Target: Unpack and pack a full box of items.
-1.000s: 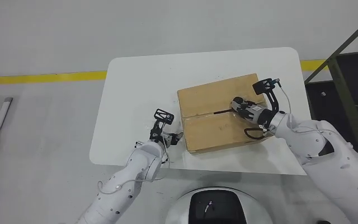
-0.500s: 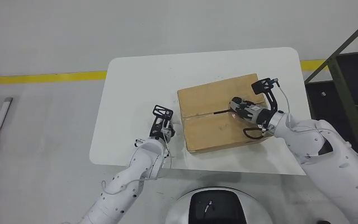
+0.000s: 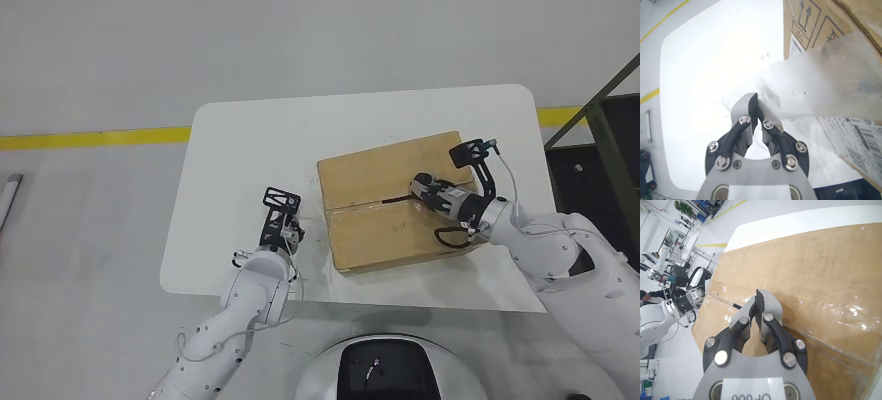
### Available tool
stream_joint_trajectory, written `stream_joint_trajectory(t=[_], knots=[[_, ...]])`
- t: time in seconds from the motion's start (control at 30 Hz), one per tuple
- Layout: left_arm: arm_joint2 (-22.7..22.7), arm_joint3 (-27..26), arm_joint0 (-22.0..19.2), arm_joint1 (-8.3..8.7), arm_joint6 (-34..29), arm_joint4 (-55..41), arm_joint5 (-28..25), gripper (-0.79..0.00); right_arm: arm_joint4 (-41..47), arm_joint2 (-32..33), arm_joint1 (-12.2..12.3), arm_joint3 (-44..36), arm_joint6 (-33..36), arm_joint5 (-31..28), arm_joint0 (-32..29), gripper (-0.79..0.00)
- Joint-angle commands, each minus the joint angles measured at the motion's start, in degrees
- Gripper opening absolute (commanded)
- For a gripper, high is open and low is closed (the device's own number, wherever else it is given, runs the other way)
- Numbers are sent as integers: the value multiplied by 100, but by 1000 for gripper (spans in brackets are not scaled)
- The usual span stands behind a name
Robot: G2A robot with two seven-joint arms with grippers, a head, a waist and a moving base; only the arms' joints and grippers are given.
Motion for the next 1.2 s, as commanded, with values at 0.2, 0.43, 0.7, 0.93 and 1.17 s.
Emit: stream_joint_trajectory(t=[0.2,0.43,0.7,0.93,1.17], knots=[[-307,-691,114,-24,-214,541,92,-560,29,-1,-16,32,7,-11,-8,-785],[-388,-1007,49,-125,-156,851,280,-425,45,-4,-31,30,-6,-28,-5,-785],[-303,-996,-134,-271,-41,938,125,-302,47,37,-40,8,-18,-48,-15,-785],[-321,-1094,-169,-362,-146,1329,97,-163,62,87,-44,-15,-14,-48,-53,-785],[-520,-1311,-89,-427,-167,1316,-17,-86,107,106,-54,-18,-4,-50,-51,-785]])
